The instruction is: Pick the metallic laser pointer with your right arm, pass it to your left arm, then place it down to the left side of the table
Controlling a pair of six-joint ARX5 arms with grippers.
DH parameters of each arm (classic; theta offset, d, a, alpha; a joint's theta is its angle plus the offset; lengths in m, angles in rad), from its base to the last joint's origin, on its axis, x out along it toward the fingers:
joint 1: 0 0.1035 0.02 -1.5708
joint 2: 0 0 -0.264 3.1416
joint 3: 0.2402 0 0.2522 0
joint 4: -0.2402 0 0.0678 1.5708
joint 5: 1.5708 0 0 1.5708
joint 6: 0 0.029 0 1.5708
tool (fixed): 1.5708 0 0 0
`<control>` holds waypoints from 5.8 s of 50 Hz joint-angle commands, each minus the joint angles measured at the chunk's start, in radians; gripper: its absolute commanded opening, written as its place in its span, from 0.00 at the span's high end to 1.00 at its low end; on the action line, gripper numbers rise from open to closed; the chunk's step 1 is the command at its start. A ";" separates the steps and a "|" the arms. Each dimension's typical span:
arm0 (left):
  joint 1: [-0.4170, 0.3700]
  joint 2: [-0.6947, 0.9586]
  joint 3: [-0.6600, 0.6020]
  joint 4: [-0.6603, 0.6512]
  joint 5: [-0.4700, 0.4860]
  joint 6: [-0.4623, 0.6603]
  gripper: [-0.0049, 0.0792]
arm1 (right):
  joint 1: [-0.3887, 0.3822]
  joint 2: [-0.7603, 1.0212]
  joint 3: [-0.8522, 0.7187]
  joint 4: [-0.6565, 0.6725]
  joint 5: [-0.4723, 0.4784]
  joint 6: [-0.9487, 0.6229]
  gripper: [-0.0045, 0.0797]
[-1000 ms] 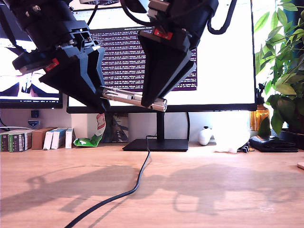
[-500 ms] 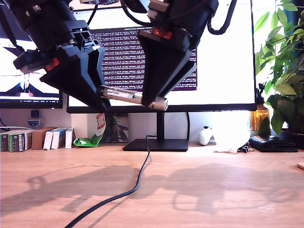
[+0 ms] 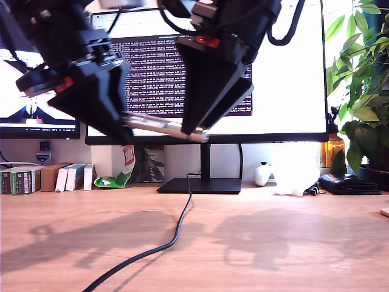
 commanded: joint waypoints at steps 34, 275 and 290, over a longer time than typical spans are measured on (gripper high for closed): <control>0.297 0.011 0.004 -0.067 -0.026 -0.465 0.97 | -0.072 -0.188 0.017 -0.007 -0.188 0.424 0.96; 0.504 -0.465 0.029 -0.288 0.148 -0.845 0.96 | -0.435 -1.445 -0.783 0.349 0.805 0.146 0.96; 0.503 -0.653 -0.040 -0.252 0.156 -0.894 0.96 | -0.451 -1.445 -0.782 0.224 0.790 0.389 0.96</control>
